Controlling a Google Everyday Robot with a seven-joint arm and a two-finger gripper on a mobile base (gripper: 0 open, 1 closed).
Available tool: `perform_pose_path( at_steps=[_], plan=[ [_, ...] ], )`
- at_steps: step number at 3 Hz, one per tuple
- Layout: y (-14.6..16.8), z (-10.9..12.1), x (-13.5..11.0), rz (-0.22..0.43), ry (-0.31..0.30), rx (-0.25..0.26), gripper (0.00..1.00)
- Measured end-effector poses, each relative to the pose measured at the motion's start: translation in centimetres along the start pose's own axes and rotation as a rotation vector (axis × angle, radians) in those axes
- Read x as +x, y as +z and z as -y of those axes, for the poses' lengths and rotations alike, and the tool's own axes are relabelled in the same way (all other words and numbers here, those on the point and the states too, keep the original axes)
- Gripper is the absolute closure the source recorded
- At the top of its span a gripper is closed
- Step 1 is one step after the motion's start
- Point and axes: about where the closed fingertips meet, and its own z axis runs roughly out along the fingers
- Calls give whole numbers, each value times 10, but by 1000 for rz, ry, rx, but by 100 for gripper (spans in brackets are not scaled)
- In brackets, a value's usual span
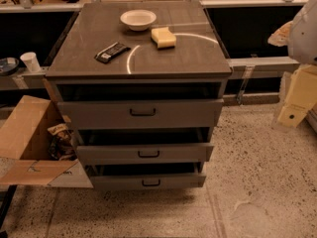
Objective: Open middle drawer
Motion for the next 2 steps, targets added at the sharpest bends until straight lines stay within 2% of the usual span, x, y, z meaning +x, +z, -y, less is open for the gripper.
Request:
perform_pose_path(
  at_steps=[1,2],
  plan=[
    [33,-3,1,10,-16,-21,0],
    [33,-3,1,10,-18,-20,0]
  ],
)
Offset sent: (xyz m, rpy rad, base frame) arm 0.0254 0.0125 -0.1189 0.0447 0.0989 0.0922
